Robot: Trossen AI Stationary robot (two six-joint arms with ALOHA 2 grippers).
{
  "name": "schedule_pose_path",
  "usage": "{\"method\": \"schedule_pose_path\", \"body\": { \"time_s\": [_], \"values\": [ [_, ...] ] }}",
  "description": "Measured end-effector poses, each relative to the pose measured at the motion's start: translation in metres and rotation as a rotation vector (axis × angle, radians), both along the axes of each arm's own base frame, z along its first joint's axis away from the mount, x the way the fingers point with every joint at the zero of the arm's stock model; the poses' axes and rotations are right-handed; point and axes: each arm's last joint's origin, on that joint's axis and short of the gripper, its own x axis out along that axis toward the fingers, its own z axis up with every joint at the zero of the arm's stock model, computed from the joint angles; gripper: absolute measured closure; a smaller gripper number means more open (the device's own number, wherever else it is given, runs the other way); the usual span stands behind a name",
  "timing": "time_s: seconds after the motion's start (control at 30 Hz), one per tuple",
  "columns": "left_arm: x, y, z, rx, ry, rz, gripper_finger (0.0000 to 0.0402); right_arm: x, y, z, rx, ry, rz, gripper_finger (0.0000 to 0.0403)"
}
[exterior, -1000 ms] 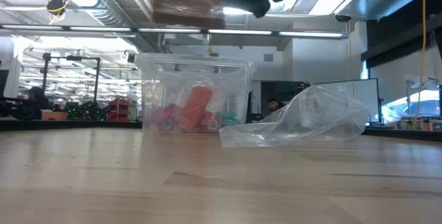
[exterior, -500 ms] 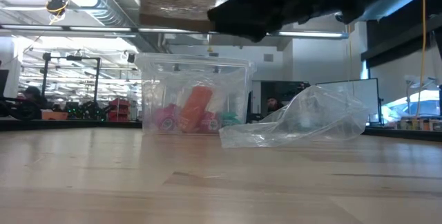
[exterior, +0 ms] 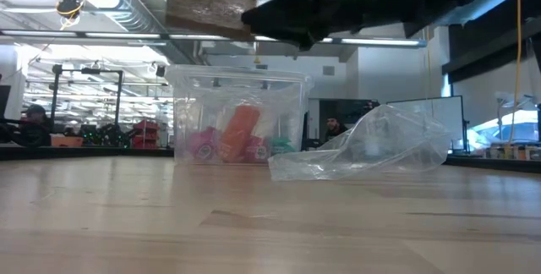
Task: Roll bandage
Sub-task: Roll the brown bandage
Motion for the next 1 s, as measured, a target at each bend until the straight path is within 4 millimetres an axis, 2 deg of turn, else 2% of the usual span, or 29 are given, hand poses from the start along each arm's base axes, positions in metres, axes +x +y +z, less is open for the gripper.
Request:
{"method": "schedule_pose_path", "body": {
  "time_s": [0.2, 0.47, 0.63, 0.8, 1.0],
  "values": [
    [0.000, 0.000, 0.000, -0.006, 0.002, -0.003, 0.0402, 0.004, -0.002, 0.002, -0.017, -0.008, 0.062, 0.0389],
    [0.001, -0.002, -0.001, -0.035, -0.002, -0.053, 0.0402, 0.004, -0.004, 0.002, -0.094, -0.005, 0.001, 0.0397],
    [0.006, -0.012, -0.007, -0.005, 0.017, -0.283, 0.0402, 0.003, -0.010, 0.009, -0.340, -0.032, -0.169, 0.0399],
    [0.008, -0.023, -0.018, -0.069, 0.102, -0.365, 0.0402, 0.002, -0.018, 0.018, -0.586, -0.035, -0.373, 0.0400],
    [0.013, -0.040, -0.034, -0.121, 0.196, -0.429, 0.0402, 0.001, -0.031, 0.028, -0.741, -0.065, -0.487, 0.0400]
  ]
}}
